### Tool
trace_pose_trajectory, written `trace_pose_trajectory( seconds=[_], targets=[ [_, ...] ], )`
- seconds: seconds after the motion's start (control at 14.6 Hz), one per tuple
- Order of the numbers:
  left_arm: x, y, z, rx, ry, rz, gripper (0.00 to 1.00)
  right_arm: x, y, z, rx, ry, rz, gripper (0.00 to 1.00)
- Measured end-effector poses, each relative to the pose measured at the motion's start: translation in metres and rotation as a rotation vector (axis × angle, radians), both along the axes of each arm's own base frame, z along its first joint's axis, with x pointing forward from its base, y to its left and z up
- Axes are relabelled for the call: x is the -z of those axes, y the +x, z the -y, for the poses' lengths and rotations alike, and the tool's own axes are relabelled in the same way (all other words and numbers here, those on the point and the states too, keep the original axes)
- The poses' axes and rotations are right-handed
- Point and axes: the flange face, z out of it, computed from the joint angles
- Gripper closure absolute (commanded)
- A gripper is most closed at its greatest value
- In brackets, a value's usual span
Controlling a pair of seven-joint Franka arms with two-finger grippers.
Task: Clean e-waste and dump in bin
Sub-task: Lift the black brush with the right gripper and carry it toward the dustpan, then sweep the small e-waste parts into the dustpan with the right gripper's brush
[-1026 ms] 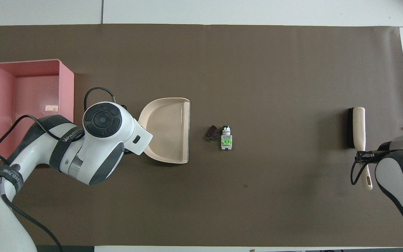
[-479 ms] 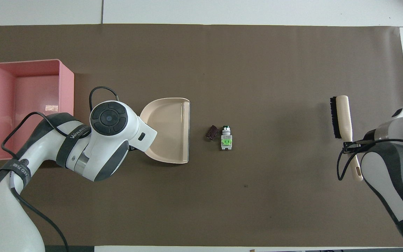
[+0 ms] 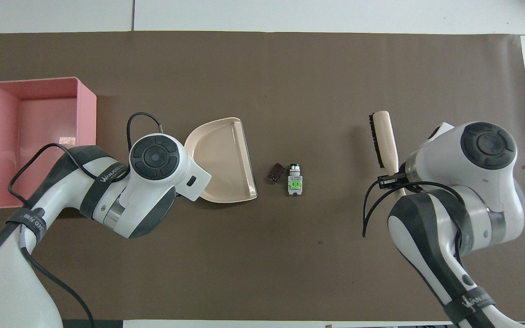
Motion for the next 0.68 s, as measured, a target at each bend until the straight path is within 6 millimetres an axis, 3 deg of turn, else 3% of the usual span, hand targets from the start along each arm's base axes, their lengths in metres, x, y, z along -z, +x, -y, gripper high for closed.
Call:
trace_pose_trajectory(
  seconds=[0.14, 0.55, 0.68],
  targets=[
    [-0.004, -0.001, -0.002, 0.004, 0.019, -0.018, 1.00, 0.009, -0.010, -0.038, -0.004, -0.018, -0.028, 1.00],
    [-0.004, -0.003, 0.005, 0.090, 0.020, -0.021, 1.00, 0.051, -0.042, -0.120, -0.093, -0.076, -0.126, 1.00],
    [-0.003, -0.005, 0.009, 0.105, 0.011, -0.012, 1.00, 0.054, -0.043, -0.147, -0.119, -0.088, -0.137, 1.00]
  ],
)
